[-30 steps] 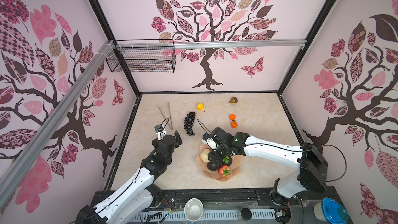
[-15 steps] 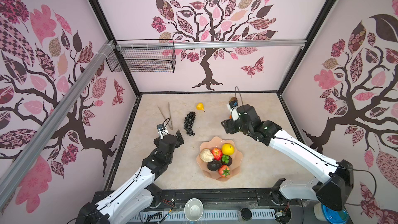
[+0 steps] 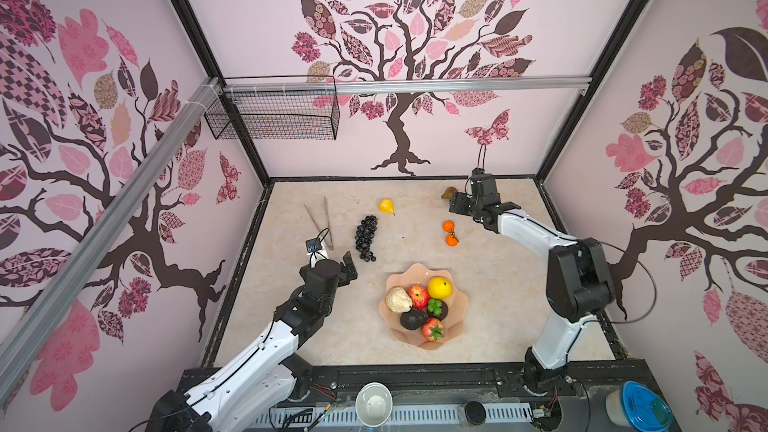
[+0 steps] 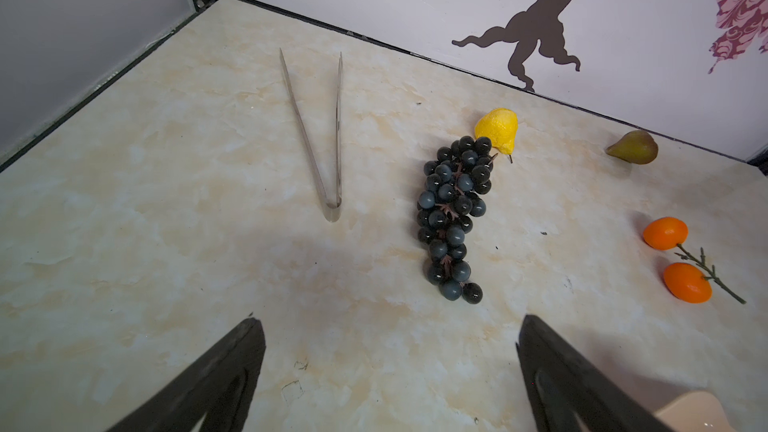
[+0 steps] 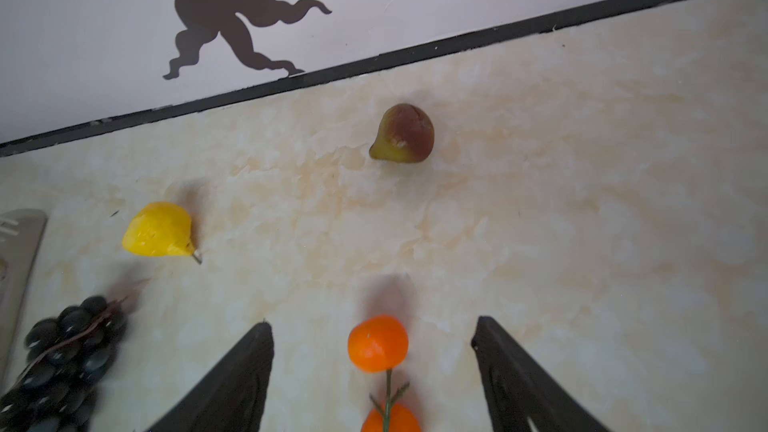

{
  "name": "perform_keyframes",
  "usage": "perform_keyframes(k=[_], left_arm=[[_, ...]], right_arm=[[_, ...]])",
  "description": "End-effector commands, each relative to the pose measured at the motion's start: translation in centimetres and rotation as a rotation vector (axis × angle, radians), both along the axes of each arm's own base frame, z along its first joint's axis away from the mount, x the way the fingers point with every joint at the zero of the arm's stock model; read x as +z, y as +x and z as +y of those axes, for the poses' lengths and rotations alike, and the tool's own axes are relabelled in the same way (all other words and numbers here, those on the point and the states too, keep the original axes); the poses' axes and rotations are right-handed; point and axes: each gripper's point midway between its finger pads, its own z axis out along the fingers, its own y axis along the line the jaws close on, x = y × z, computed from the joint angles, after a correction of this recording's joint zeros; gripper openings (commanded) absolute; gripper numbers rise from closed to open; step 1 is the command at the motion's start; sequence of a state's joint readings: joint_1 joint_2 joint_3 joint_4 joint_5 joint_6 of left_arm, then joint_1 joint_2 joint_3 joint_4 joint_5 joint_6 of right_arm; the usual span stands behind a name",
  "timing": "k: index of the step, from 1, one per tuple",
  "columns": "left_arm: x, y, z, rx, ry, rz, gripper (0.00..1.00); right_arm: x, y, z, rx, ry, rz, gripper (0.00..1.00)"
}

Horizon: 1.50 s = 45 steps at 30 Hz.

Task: Place and organize the fake fruits in the fruit bowl
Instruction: 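Reach the right gripper to the brown-green pear and close on it, then carry the brown-green pear toward the bowl while the left gripper approaches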

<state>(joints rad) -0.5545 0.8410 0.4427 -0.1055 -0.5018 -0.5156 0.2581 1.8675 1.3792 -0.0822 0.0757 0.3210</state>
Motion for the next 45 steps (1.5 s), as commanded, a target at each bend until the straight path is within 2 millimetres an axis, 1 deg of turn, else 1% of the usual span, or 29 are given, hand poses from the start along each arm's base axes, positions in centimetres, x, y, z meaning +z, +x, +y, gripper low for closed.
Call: perform_keyframes(k=[1,4,7,8,10,13,14,15,16,19,20,21,25,30,33,35,39,44,45], left_arm=[[-0.3,-0.2,0.1,-0.01,0.006,0.004,0.98],[-0.3,-0.3,0.1,-0.01,-0.001,0.0,0.98],[-0.2,-0.2,-0.1,-0.016,-0.008,0.0,0.98],[-0.3,-0.3,-0.1,-0.02,-0.008,0.0,0.98],[-0.4,-0.2,-0.1,-0.016,-0.004,0.002,0.98],[-0.6,-0.2,0.1,-0.008,0.007,0.005,0.98],[-0.6,-0.2,0.1,-0.006,0.008,0.006,0.98],[-0.6,-0.2,0.1,-0.006,0.009,0.006,0.98],[-0.7,-0.2,0.1,-0.005,0.009,0.006,0.98],[-0.9,-0.1,0.1,-0.005,0.01,0.013,0.98],[-1.0,0.0,0.1,-0.005,0.011,0.013,0.98],[-1.0,0.0,0.0,-0.005,0.012,0.015,0.98],[-1.3,0.1,0.0,-0.003,0.018,0.023,0.98],[-1.5,0.3,-0.1,-0.005,0.021,0.03,0.98],[-1.6,0.4,-0.2,-0.005,0.022,0.035,0.98],[-1.7,0.4,-0.1,-0.004,0.025,0.038,0.98],[-1.8,0.5,-0.3,-0.009,0.022,0.042,0.98],[-2.0,0.7,-0.9,-0.029,0.011,0.052,0.98],[-2.1,0.7,-1.0,-0.033,0.01,0.055,0.98]], right_arm=[[-1.0,3.7,-0.3,-0.016,-0.007,-0.011,0.8],[-2.6,6.0,-0.7,-0.027,0.003,0.01,0.8],[-4.6,8.0,-0.5,-0.013,0.003,0.062,0.82],[-5.6,8.7,-0.4,-0.016,-0.006,0.081,0.84],[-6.8,9.7,-0.3,-0.018,-0.012,0.094,0.86],[-8.2,11.1,-0.6,-0.032,-0.03,0.116,0.86],[-8.6,11.4,-0.7,-0.037,-0.038,0.12,0.86],[-8.2,11.9,-0.9,-0.046,-0.038,0.112,0.86],[-10.4,12.0,-1.1,-0.051,-0.042,0.144,0.87],[-11.7,12.7,-1.3,-0.059,-0.052,0.159,0.86],[-12.8,12.5,-1.5,-0.06,-0.058,0.181,0.86],[-12.4,13.1,-1.4,-0.057,-0.056,0.167,0.86],[-13.8,13.5,-1.3,-0.048,-0.067,0.193,0.82],[-14.4,13.8,-1.0,-0.038,-0.061,0.195,0.72],[-14.4,13.9,-0.9,-0.032,-0.055,0.197,0.65],[-14.1,13.9,-0.7,-0.029,-0.047,0.196,0.59],[-12.7,13.5,-0.4,-0.016,-0.028,0.182,0.57],[-9.1,12.5,0.0,0.005,0.021,0.115,0.55],[-9.0,12.1,0.1,0.01,0.032,0.113,0.54]])
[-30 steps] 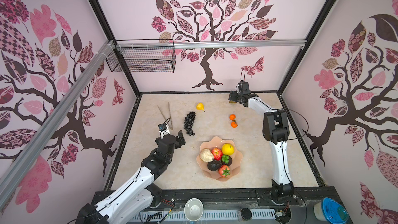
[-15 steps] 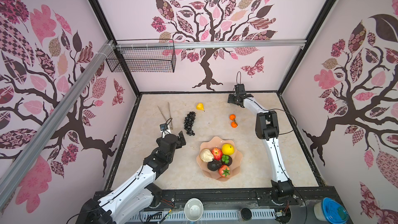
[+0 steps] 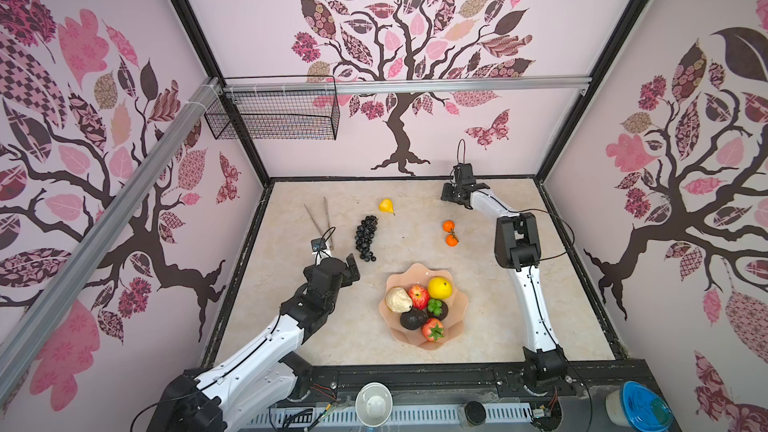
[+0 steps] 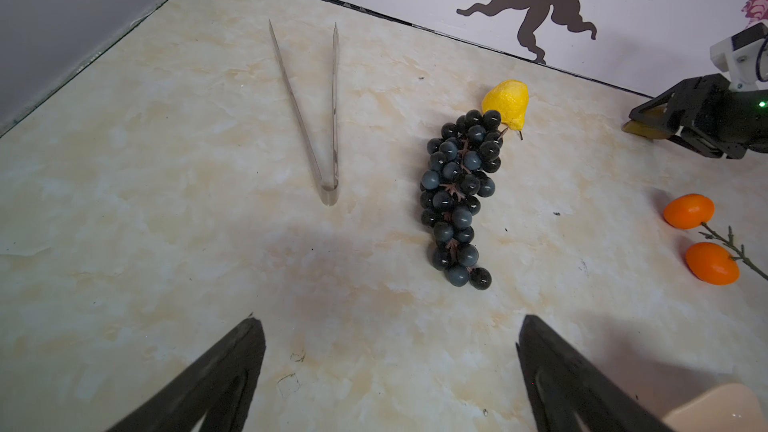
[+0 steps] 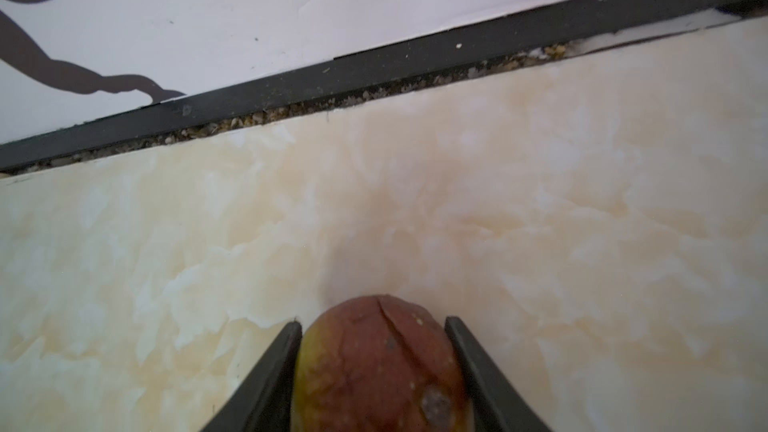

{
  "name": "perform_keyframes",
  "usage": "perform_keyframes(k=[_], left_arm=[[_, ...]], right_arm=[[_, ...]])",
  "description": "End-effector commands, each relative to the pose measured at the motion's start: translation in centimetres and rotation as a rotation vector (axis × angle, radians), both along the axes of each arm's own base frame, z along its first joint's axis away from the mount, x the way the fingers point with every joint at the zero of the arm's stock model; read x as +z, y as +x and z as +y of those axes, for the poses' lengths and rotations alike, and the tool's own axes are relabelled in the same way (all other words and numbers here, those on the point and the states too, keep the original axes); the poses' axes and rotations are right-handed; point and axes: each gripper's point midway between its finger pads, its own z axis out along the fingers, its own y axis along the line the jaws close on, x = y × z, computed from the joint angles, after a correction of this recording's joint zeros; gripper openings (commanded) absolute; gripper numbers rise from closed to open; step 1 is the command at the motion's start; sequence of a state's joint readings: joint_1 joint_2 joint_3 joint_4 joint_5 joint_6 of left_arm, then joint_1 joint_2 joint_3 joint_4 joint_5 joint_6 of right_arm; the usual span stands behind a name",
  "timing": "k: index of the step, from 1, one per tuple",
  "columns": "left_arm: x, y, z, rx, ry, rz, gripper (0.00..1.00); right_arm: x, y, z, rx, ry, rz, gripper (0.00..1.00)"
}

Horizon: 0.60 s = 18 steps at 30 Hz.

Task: Place and organize the fake fruits in the fruit bowl
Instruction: 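Carry the brown-green pear toward the bowl while the left gripper approaches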

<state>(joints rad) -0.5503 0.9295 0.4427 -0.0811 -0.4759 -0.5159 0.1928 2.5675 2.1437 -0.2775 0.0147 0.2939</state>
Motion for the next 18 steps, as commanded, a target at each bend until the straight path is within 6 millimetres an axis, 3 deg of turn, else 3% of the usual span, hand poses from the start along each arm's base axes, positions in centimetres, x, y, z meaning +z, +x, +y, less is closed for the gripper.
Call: perform_keyframes(k=[1,6,11,18], left_arm=[[0.0,0.2,-0.5,-0.02,-0.016,-0.006,0.98],[-0.2,0.4,-1.0,-0.045,-0.021,0.001,0.98],[0.2,0.4,-1.9,-0.082,-0.058,-0.009,0.98],[2.5,0.3,-5.9,-0.242,-0.241,-0.038,0.98]], right_arm=[[5.1,-1.1,0.3,0.014,0.067,-0.056,0.54],[8.5,-3.6,1.1,0.038,0.165,-0.108,0.54],[11.2,-7.4,1.7,0.039,0.287,-0.152,0.54],[15.0,-14.1,3.2,0.079,0.508,-0.176,0.54]])
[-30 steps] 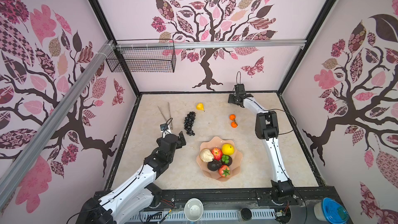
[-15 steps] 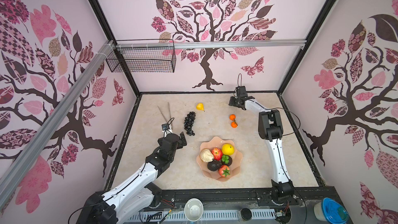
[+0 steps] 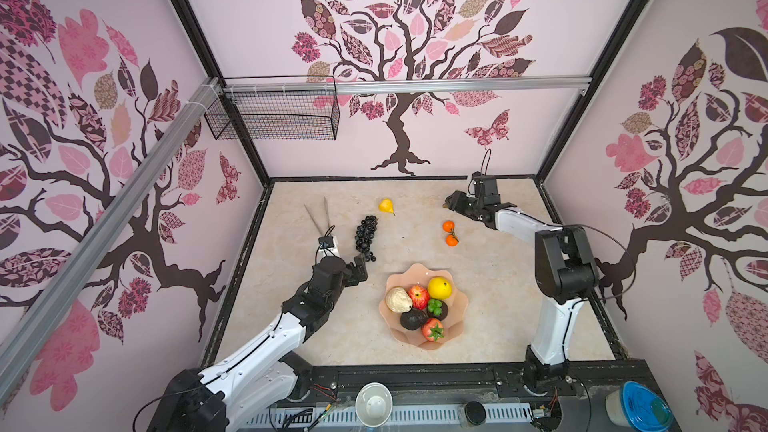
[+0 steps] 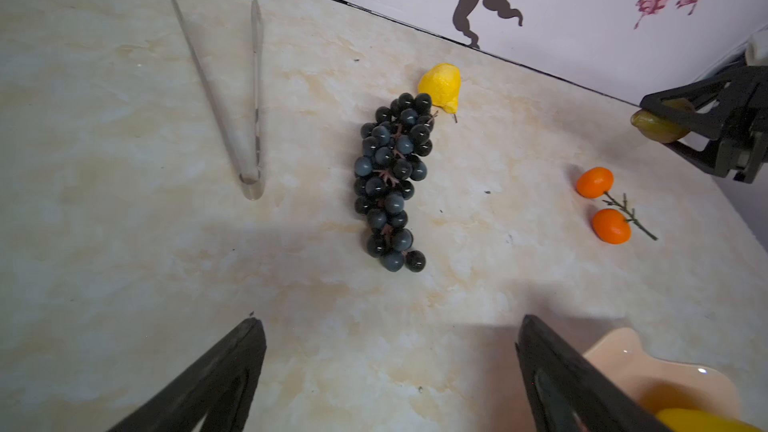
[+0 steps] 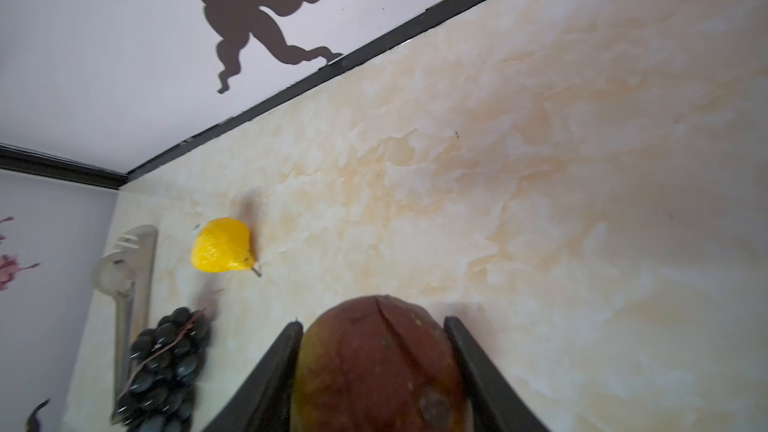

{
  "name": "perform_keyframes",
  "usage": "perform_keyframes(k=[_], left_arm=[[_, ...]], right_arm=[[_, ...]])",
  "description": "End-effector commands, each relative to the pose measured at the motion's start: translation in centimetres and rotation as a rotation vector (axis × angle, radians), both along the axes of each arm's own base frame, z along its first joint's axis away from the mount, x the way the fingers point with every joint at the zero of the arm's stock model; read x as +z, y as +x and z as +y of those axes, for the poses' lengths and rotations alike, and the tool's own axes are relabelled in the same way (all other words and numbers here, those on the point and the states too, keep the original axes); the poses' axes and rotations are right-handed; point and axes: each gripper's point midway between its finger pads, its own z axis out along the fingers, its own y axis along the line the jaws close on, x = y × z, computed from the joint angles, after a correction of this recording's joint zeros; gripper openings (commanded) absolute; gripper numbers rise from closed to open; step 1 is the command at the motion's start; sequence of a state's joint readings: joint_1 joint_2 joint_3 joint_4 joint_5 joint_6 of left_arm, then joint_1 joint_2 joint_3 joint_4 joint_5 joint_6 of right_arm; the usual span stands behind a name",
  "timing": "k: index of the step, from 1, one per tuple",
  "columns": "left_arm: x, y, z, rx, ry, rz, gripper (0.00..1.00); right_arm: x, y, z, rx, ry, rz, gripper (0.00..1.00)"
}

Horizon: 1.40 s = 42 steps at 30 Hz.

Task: Place and organize the fake fruits in the fruit bowl
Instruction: 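Carry the brown-green pear toward the bowl while the left gripper approaches, then close the left gripper on the pear held by the right gripper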

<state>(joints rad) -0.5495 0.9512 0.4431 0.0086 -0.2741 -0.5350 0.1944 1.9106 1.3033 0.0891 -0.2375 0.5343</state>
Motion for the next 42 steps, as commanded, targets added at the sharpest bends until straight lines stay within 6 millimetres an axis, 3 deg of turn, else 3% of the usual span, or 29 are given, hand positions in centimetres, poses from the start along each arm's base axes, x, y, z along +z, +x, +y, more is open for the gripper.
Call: perform_keyframes(k=[1,7,11,15,21,32,42], left_arm=[[2.6,0.1,-2.6,-0.1,-0.131,-0.036,0.97],[5.7,0.2,-6.6,-0.234,-0.283,-0.057,0.93],[7.1,-0.7,-10.9,-0.366,-0.271,-0.094,0.91],[7.1,-1.3,-13.7,-0.442,-0.32,-0.093,0.86],[6.5,-1.4,-15.4,-0.497,-0.372,-0.073,0.77],[6.9,-3.3,-18.6,-0.649,-0.372,-0.103,0.63],[6.6,-3.2,-18.8,-0.654,-0.37,-0.097,0.52]], right_arm=[[5.8,-2.5,1.5,0.036,0.167,-0.1,0.54],[7.4,-8.7,3.9,0.111,0.276,-0.1,0.55],[7.5,-12.8,6.8,0.201,0.329,-0.073,0.55],[7.7,-16.5,9.3,0.27,0.381,-0.058,0.54],[7.6,-20.5,11.0,0.341,0.415,-0.035,0.54],[6.9,-23.1,11.7,0.383,0.45,-0.008,0.54],[7.3,-24.2,13.2,0.426,0.465,-0.003,0.54]])
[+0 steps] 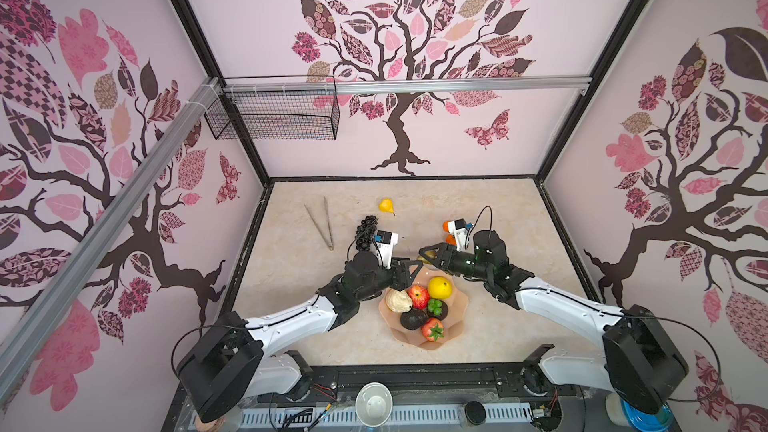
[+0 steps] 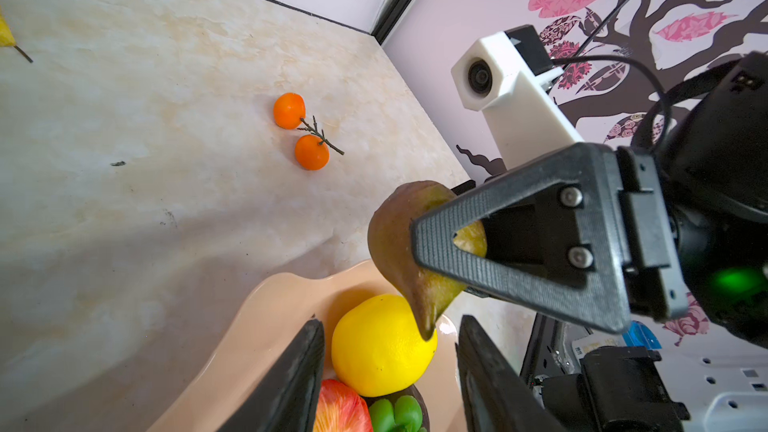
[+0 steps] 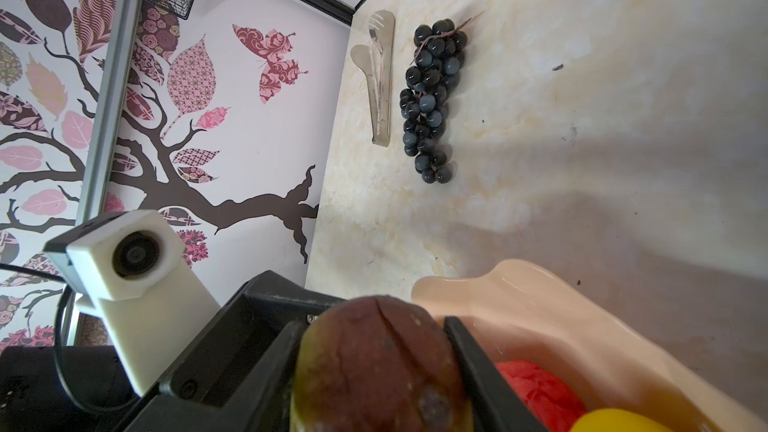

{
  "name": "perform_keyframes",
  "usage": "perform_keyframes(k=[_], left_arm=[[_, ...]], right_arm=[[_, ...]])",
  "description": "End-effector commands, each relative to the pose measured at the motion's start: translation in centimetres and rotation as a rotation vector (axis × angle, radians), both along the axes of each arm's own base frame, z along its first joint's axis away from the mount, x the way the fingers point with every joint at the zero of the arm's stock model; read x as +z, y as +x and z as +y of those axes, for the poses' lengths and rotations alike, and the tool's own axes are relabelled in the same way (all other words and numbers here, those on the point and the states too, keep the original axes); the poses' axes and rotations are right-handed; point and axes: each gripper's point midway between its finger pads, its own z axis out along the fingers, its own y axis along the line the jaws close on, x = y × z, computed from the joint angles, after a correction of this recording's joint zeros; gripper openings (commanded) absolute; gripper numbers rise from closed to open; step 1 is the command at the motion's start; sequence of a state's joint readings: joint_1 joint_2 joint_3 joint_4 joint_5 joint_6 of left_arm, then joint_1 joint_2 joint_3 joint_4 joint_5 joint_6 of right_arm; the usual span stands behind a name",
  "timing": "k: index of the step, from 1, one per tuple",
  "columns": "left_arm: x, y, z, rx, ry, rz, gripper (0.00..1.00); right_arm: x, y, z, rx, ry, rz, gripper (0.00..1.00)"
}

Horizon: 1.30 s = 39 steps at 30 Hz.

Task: Place and organize the fake fruits in the fruit bowl
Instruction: 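Close the left gripper on the pear held by the right gripper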

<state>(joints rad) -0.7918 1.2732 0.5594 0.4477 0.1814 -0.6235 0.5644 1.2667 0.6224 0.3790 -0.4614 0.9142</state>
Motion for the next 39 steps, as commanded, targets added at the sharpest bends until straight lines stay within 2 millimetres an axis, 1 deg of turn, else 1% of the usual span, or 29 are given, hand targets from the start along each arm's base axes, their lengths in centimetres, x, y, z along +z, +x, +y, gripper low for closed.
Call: perform_keyframes(k=[1,6,12,21,26,35,39], left_arm=[[2.6,0.5,-0.8,-0.014,-0.042,-0.06,0.51],[2.6,0.4,-0.8,-0.014,-0.046,-0.06,0.45],[3.1,0.2,-1.0,-0.029,-0.055,-0.07,0.32],[2.8,0.1,-1.1,-0.038,-0.051,-0.061,0.16],[2.7,0.0,-1.2,-0.041,-0.049,-0.058,0.11],[2.8,0.1,-1.4,-0.045,-0.047,-0.057,0.01],[2.8,0.1,-1.4,-0.046,-0.043,-0.059,0.0]], right_arm=[[2.1,-0.5,0.5,0.022,0.041,-0.044,0.54],[2.1,-0.8,1.0,0.038,0.041,-0.047,0.54],[1.5,-1.0,1.1,0.039,0.027,-0.04,0.54],[1.0,-0.9,1.0,0.031,0.001,-0.043,0.54],[0.6,-0.9,0.9,0.029,-0.012,-0.038,0.54],[0.6,-0.9,1.0,0.035,-0.012,-0.039,0.54],[0.7,-0.9,1.1,0.038,-0.012,-0.042,0.55]])
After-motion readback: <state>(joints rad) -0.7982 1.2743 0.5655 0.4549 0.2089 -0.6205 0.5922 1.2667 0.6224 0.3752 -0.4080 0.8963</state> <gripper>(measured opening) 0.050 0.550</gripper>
